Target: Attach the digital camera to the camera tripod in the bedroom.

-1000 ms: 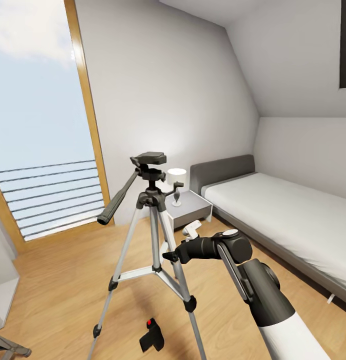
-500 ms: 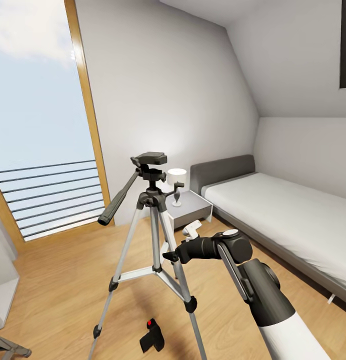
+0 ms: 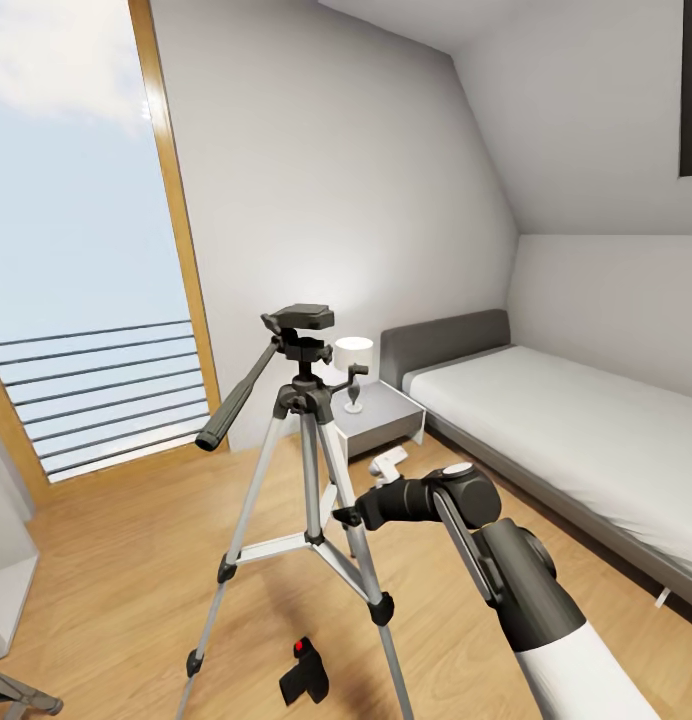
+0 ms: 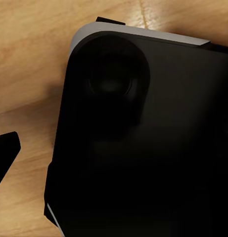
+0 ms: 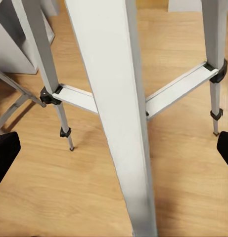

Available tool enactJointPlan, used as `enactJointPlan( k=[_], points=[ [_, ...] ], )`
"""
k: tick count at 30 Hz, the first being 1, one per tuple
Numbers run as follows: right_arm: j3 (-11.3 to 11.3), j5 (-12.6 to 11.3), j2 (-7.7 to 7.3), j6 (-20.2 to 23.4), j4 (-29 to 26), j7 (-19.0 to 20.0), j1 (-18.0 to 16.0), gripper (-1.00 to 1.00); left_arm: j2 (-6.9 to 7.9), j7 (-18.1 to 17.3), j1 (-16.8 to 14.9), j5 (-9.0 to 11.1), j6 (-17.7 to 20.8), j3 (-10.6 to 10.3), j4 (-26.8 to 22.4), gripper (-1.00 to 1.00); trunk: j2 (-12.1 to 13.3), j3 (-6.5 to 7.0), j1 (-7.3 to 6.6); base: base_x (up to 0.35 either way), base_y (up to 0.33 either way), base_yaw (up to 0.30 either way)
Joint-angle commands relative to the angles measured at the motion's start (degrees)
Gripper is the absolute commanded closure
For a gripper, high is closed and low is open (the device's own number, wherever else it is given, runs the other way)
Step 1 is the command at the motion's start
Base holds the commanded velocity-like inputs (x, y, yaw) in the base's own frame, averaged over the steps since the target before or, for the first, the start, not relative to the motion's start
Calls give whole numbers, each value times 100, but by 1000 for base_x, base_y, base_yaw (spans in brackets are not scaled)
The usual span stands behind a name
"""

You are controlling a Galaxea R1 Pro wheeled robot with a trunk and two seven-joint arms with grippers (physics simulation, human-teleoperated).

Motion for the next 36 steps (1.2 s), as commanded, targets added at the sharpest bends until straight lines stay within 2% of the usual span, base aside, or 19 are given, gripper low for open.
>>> enactJointPlan(
  k=[1, 24, 36],
  points=[
    [-3, 26, 2, 24, -2, 8, -4, -100, -1, 5, -1, 24, -13, 15, -1, -100, -3, -6, 0, 0, 0, 0],
    [-8, 22, 2, 24, 7, -98, -4, -100, 1, 5, 0, 24, -13, 15, -1, -100, -3, -6, 0, 0, 1, 0],
    [-8, 18, -4, 24, 7, -98, -4, -100, -5, 5, 0, 24, -13, 15, -1, -100, -3, -6, 0, 0, 117, 0]
  ],
)
